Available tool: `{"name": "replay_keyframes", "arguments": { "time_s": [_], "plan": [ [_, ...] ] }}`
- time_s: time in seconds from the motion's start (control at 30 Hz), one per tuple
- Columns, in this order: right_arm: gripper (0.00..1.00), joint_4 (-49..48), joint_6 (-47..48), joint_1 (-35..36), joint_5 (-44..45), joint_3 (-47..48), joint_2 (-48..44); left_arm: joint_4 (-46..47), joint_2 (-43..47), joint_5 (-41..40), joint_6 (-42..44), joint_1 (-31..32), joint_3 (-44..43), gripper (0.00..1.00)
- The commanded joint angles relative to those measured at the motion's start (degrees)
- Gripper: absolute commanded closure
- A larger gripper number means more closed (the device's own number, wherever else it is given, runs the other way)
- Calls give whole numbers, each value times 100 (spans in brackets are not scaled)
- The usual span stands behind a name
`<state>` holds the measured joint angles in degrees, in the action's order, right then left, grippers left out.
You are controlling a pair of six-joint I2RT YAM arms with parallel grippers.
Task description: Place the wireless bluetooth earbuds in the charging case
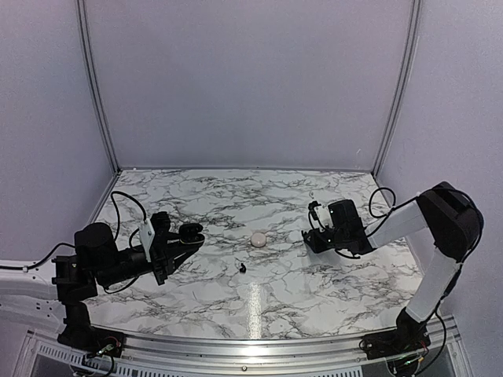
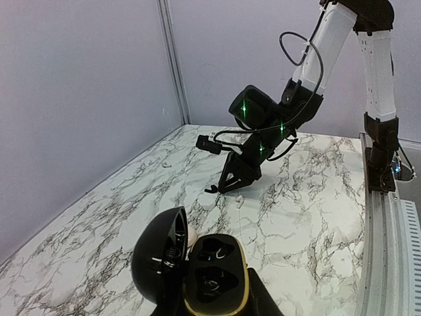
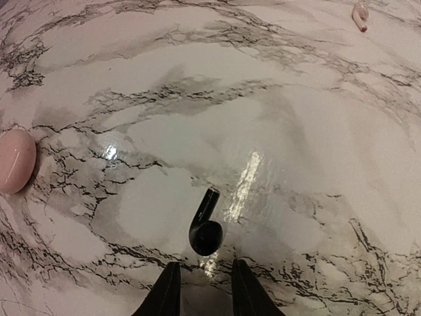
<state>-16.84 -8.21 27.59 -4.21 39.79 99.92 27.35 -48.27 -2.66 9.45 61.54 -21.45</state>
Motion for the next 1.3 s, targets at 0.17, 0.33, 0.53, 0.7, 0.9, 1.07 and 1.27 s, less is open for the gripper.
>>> {"name": "replay_keyframes", "arguments": {
  "time_s": [0.17,0.33,0.53,0.7,0.9,1.07,1.27],
  "plan": [
    [71,-790,27,127,332,-255,36,295,72,-10,48,-19,-63,100],
    [71,-858,92,154,290,-175,170,290,81,-23,54,-19,-70,100],
    [70,-1038,100,223,236,-149,370,297,70,-24,64,-19,-70,100],
    [72,-1061,133,233,304,-83,548,294,64,-35,78,-19,-78,100],
    [75,-1023,152,246,572,-101,534,292,63,-43,74,-19,-78,100],
    [74,-1003,234,352,767,-25,688,297,54,-59,108,-19,-87,100],
    [76,-1070,293,391,802,-12,891,285,81,-72,118,-19,-78,100]
  ]
}}
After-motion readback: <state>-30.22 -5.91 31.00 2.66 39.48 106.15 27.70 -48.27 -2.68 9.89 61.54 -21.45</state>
